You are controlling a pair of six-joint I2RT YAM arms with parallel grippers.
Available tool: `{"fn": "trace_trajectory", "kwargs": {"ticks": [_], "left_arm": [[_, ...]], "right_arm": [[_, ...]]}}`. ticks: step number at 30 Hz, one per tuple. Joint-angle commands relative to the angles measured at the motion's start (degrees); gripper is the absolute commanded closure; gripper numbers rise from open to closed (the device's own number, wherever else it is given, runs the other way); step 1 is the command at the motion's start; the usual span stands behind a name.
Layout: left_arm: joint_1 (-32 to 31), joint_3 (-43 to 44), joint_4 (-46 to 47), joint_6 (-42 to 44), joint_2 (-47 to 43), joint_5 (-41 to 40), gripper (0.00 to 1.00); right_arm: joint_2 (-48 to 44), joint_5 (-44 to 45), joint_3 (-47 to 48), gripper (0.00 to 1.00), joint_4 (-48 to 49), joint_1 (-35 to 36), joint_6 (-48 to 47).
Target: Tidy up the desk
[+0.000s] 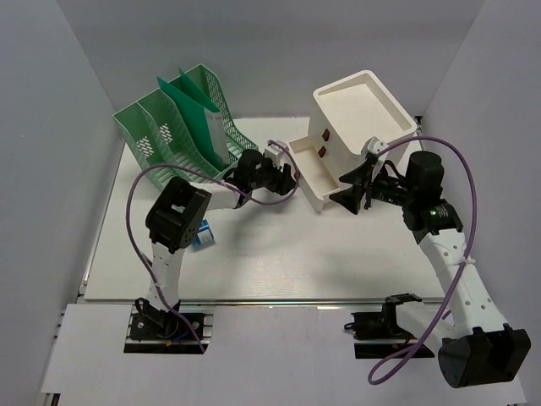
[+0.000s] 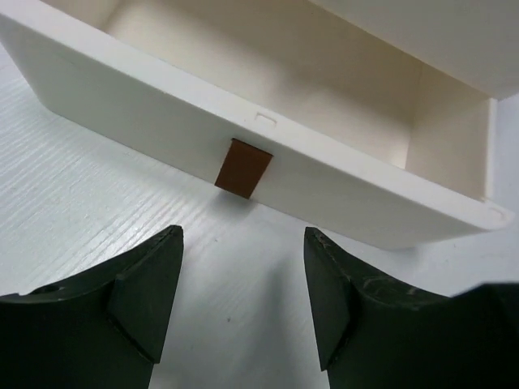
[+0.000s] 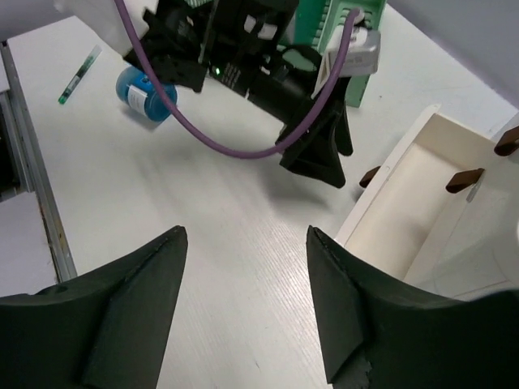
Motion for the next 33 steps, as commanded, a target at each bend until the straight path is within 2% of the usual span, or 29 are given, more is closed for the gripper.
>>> {"fn": "trace_trajectory", "kwargs": {"ticks": [1,3,5,6,7,8,10,11,12,14,15,16,17,18,20,21,22,24,25,28,29,33], "left_arm": [[-0.7,2.8,-6.7,3.4,-9.7,0.2,0.29],[-0.7,2.6,-10.5,3.8,-12.5,0.1,0.3],[-0.7,2.4,-14.1,3.3,-16.4,-0.9,0.34],[-0.7,2.1,-17.7,2.9,-17.7,-0.6,0.38],[-0.7,1.0,-19.3,1.0,-21.1,-0.9,0.45],[-0.7,0.3,-23.4,-0.4,-22.8,-2.4,0.6],[-0.7,-3.4,-26.6,-4.9,-26.7,-4.5,0.73],[-0.7,-5.4,-29.7,-6.9,-31.8,-6.6,0.87],[-0.7,-7.3,-30.9,-10.3,-34.3,-10.0,0.89],[-0.7,-12.2,-36.5,-13.0,-42.4,-13.8,0.95],[-0.7,-13.5,-38.5,-15.9,-44.9,-18.7,0.95],[-0.7,-15.5,-43.8,-17.5,-49.8,-21.1,0.94],[-0.7,-16.1,-46.5,-18.9,-49.8,-24.7,0.93],[-0.7,-16.8,-49.0,-21.2,-53.9,-27.0,0.88],[-0.7,-17.7,-57.6,-24.8,-56.8,-34.0,0.71],[-0.7,-18.1,-59.7,-26.8,-58.9,-34.9,0.55],[-0.7,-18.5,-62.0,-28.1,-59.6,-37.8,0.46],[-0.1,-19.3,-67.4,-31.4,-60.8,-39.9,0.4],[-0.1,-19.4,-71.4,-32.9,-60.8,-44.0,0.32],[-0.1,-19.6,-77.5,-39.5,-58.9,-50.5,0.2],[0.4,-19.7,-78.7,-42.4,-57.9,-51.2,0.18],[0.4,-20.2,-79.8,-45.6,-52.1,-54.4,0.13]], "right_arm": [[0.2,-1.7,-0.4,0.33,-1.1,0.1,-3.8],[0.7,-1.2,-0.5,0.33,-0.9,0.1,-3.8],[1.0,-0.4,-0.7,0.38,-0.9,0.1,-3.8],[1.4,0.4,-0.8,0.49,-0.7,0.1,-3.8],[1.4,0.7,-1.0,0.57,-0.5,0.1,-3.6],[1.7,0.7,-1.0,0.64,-0.4,0.1,-3.7],[1.7,1.5,-1.2,0.89,-0.2,0.6,-3.7],[2.1,1.4,-1.2,0.95,-0.2,0.6,-3.3],[2.2,1.1,-1.1,1.0,-0.4,0.8,-3.3],[2.4,1.2,-1.1,1.0,-0.3,1.1,-2.9],[2.6,1.4,-1.1,1.0,-0.3,1.9,-2.7],[3.0,1.6,-1.2,1.0,-0.2,2.2,-2.4],[3.3,2.1,-1.2,1.0,0.1,2.4,-2.4],[3.6,2.9,-1.2,0.98,-0.1,3.1,-2.2],[4.5,4.0,-0.9,0.91,-0.2,3.8,-2.2],[4.7,4.9,-0.8,0.83,-0.4,4.1,-2.3],[5.2,5.2,-0.8,0.79,-0.4,4.3,-2.3],[5.2,6.2,-0.8,0.67,-0.4,4.7,-2.4],[5.3,6.6,-0.9,0.64,-0.3,4.8,-2.3],[5.4,7.6,-1.0,0.58,0.1,5.2,-2.3],[5.5,8.2,-1.0,0.57,0.2,5.2,-2.3],[6.0,8.8,-1.0,0.56,0.2,5.1,-2.4]]}}
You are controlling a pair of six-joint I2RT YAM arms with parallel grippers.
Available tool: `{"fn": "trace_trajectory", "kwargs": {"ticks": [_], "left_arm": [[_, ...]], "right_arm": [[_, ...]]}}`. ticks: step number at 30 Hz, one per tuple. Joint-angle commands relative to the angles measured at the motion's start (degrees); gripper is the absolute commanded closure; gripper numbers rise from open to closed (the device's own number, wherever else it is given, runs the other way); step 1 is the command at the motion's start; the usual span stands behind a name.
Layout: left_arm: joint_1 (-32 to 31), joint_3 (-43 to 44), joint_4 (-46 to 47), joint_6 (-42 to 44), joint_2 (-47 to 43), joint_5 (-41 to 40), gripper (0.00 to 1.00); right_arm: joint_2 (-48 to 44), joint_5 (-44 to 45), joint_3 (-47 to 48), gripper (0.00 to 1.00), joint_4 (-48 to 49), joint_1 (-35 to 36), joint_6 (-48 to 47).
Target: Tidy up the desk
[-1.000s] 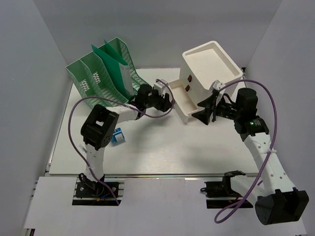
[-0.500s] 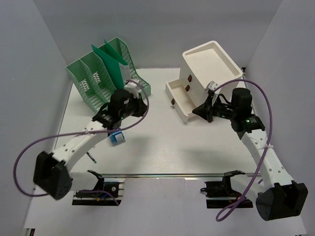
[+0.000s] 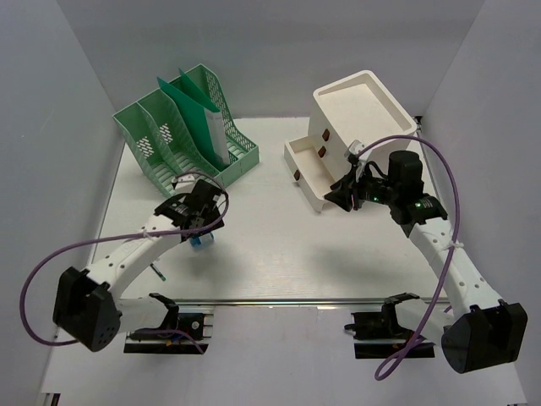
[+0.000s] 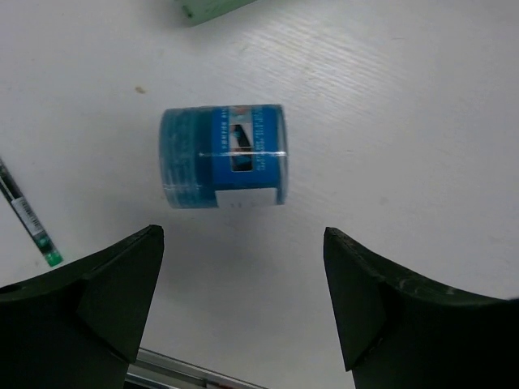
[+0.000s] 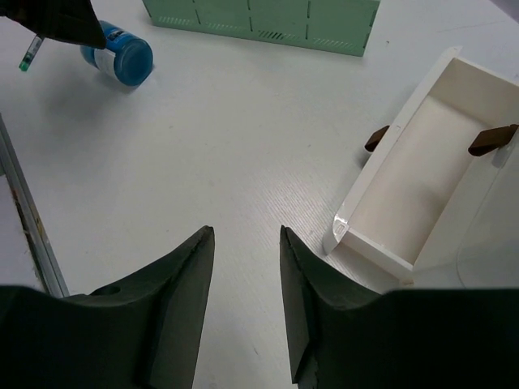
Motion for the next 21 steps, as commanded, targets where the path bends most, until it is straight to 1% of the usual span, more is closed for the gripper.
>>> {"fn": "trace_trajectory", "kwargs": {"ticks": [1,7,10,16,18,21], "left_arm": [[0.3,-0.9,-4.1,-6.1,4.4,-6.8,0.1],[1.4,-1.4,-1.3,-6.8,9.3,-8.9,0.02],[2.0,-1.5,1.0,-6.4,10.8,-9.0,0.02],[4.5,-2.4,5.9,-5.1,16.6,-5.8,0.02],[5.1,-3.3,7.5,-4.6,17.1,-5.2,0.02],[5.1,-4.6,9.2,-4.0,15.2,-4.3,0.02]], "right_arm": [[0.4,1.1,0.0,0.56,1.4,0.3,-0.1],[0.5,2.0,-0.1,0.55,1.4,0.1,-0.4],[0.5,2.0,-0.2,0.55,1.4,0.1,-0.5],[0.1,2.1,-0.2,0.55,1.5,-0.2,-0.7],[0.1,2.2,-0.3,0.55,1.4,-0.2,-0.8],[0.1,2.2,-0.3,0.55,1.5,-0.2,-0.9]]}}
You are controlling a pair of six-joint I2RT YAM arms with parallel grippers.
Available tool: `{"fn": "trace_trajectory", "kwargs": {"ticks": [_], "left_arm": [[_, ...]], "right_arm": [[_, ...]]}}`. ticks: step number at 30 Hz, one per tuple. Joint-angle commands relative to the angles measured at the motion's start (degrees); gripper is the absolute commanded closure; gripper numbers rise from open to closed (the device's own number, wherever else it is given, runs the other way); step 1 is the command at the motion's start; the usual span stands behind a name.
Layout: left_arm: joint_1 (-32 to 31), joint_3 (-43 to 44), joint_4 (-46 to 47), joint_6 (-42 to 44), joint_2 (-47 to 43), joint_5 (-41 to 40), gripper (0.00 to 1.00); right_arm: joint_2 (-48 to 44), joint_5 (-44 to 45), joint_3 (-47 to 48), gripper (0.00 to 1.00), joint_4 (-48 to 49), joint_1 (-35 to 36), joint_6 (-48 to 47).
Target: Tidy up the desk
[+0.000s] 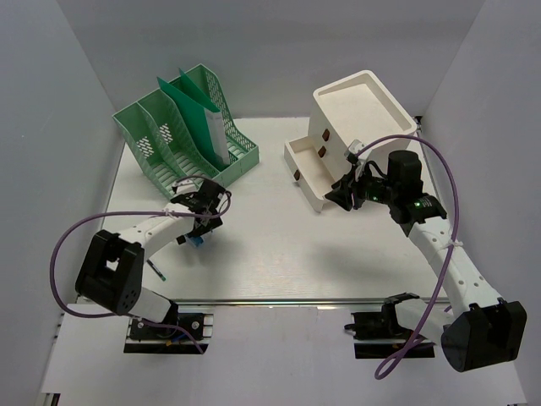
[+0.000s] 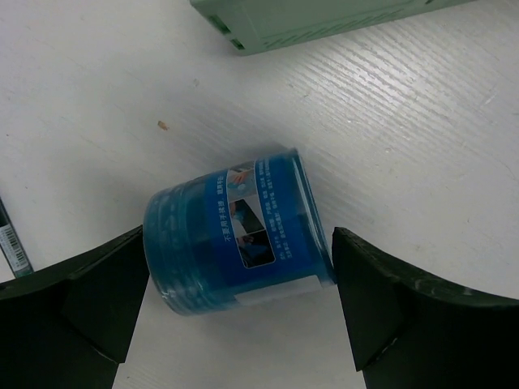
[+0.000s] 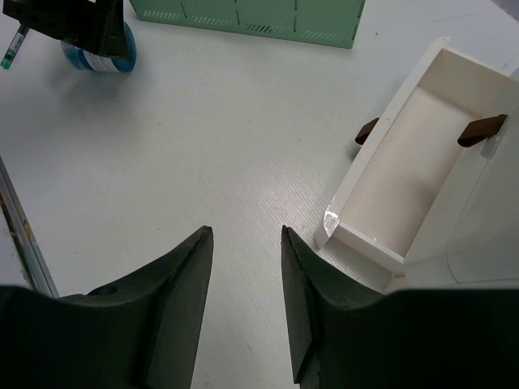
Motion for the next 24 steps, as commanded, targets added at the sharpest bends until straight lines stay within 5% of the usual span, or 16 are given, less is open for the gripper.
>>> {"fn": "trace_trajectory", "kwargs": {"ticks": [1,9,13,19,22,24], "left_arm": [[0.9,-2.1,2.3,0.3,-1.8,2.7,0.02],[1.4,-4.7,4.3,-2.2,-2.7,4.3,0.07],[1.4,-6.1,5.0,-3.4,-3.7,4.8,0.22],[0.9,-6.8,6.4,0.7,-11.4,9.4,0.67],[0.3,-7.5,9.8,7.6,-17.2,19.3,1.0],[0.3,-8.9,14.3,12.8,-21.2,29.3,1.0]], "right_arm": [[-0.3,0.0,-0.3,0.55,1.4,-0.1,-0.5],[-0.5,0.1,-0.3,0.55,1.4,-0.3,-0.7],[-0.5,0.0,-0.3,0.55,1.3,-0.3,-0.9],[-0.4,0.0,-0.2,0.56,1.2,-0.3,-1.1],[-0.5,0.1,-0.4,0.58,1.3,-0.3,-1.3],[-0.5,0.4,-0.4,0.61,1.2,-0.3,-1.6]]}}
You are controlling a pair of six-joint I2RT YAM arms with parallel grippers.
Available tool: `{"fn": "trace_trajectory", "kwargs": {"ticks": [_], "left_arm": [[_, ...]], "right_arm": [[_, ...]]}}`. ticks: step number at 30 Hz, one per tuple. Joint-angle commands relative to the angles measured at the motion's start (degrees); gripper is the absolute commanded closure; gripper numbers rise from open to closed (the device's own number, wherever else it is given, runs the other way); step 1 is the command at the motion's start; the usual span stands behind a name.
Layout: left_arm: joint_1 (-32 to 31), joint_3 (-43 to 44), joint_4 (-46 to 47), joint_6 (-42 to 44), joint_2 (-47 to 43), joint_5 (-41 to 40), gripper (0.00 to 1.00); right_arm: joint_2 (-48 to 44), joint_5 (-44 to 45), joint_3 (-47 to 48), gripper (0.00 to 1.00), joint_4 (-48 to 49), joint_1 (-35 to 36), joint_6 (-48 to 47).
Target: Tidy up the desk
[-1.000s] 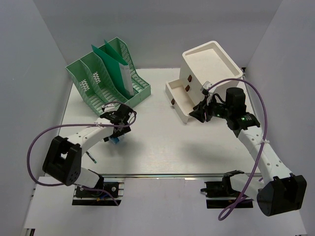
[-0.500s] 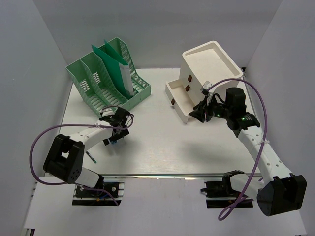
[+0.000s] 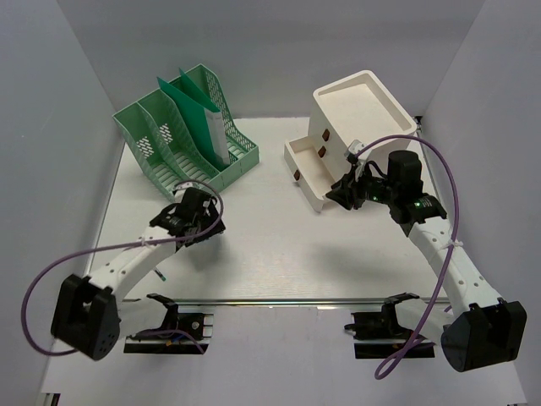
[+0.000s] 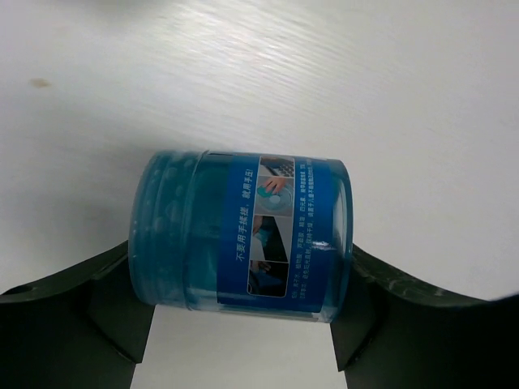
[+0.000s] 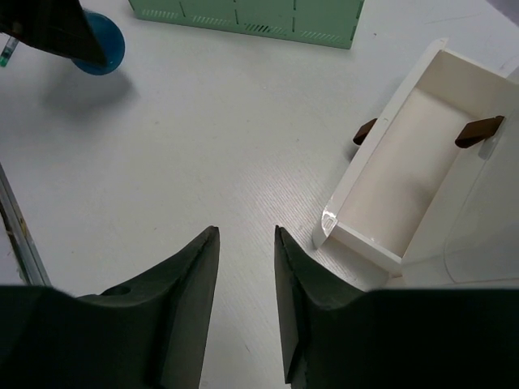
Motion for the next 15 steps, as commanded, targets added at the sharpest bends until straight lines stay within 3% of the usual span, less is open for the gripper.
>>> {"fn": "trace_trajectory", "kwargs": {"ticks": [1,7,11,15], "left_arm": [[-0.9,-1.7,9.1,9.9,-6.8,16.1,1.0],[-2.8,-6.1,23.1,19.5,-10.3,42.5,1.0],[-6.3,-3.5,30.4,25.0,-8.0,47.8,1.0],[-9.4,6.2,33.5,34.2,-0.9,48.2,1.0]], "right_arm": [[-0.5,0.5,-0.4,0.63,1.3,-0.2,-1.2],[-1.2,2.1,-0.5,0.79,1.4,-0.3,-1.6],[-1.7,4.0,-0.7,0.82,2.5,-0.5,-1.5],[-2.1,5.7,-1.1,0.83,3.7,-0.9,-0.8]]}}
